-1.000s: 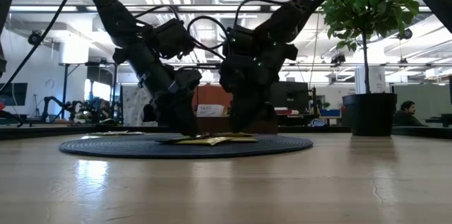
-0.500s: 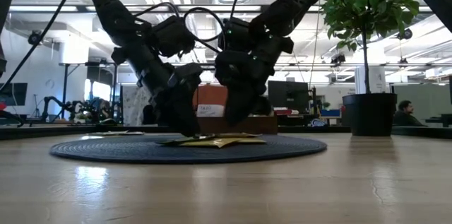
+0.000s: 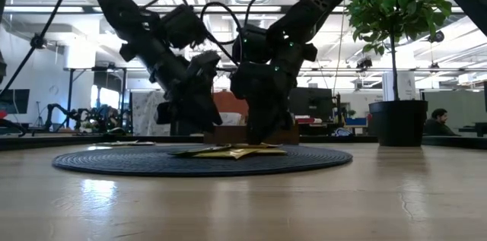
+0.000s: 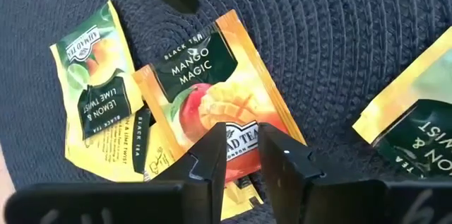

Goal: Pick & Place Tea
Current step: Put the yellow tea bag into the middle section of the wooden organizer

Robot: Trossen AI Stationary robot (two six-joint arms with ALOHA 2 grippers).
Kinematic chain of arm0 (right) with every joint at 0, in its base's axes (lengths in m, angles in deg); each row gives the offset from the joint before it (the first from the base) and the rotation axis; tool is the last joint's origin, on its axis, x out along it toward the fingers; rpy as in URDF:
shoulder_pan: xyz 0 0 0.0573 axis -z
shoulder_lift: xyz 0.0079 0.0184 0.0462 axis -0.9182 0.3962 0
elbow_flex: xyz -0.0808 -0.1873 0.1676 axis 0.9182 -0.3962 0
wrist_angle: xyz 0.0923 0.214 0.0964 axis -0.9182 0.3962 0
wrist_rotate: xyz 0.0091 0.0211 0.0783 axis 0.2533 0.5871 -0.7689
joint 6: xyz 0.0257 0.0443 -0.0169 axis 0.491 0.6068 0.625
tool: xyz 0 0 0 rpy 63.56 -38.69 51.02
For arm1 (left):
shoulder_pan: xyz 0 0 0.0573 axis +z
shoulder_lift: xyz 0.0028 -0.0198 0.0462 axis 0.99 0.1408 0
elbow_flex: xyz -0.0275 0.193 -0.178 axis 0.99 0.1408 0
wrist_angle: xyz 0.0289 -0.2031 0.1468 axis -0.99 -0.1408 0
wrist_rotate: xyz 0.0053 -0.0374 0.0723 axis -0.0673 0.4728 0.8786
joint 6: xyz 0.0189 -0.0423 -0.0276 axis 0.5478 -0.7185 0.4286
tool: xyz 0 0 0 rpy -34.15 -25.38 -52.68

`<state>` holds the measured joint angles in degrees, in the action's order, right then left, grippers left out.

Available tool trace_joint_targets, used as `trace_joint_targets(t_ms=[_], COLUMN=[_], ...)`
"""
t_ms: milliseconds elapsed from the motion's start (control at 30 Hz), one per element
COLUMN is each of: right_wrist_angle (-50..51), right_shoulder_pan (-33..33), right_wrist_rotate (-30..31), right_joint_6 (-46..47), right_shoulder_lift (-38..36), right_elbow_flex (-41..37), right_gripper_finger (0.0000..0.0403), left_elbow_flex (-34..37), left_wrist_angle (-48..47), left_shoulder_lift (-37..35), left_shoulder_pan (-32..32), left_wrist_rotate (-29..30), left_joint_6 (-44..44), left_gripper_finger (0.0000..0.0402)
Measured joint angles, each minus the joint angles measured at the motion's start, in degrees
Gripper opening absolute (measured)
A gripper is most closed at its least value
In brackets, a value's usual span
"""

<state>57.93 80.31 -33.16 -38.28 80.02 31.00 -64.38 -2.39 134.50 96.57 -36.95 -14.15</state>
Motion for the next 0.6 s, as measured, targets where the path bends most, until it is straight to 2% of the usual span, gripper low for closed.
trace_joint_targets(t_ms=[200, 367, 600], right_wrist_angle=[-0.2, -2.0, -3.0], right_shoulder_pan=[-0.1, 0.2, 0.2], right_wrist_rotate=[0.6, 3.7, 4.3], right_joint_6=[0.5, 5.2, 5.0], right_shoulder_lift=[0.2, 0.2, 0.2], right_elbow_flex=[0.0, 0.0, 1.5], right_gripper_finger=[0.0084, 0.0084, 0.0084], left_elbow_flex=[0.1, 0.2, 1.7], left_wrist_angle=[-2.2, -2.6, -2.6], left_shoulder_lift=[-1.2, -0.9, -1.0], left_shoulder_pan=[-1.4, -2.8, -5.9], left_wrist_rotate=[-0.8, -1.3, -1.2], left_joint_6=[-1.9, -3.7, -9.3], left_gripper_finger=[0.011, 0.011, 0.011])
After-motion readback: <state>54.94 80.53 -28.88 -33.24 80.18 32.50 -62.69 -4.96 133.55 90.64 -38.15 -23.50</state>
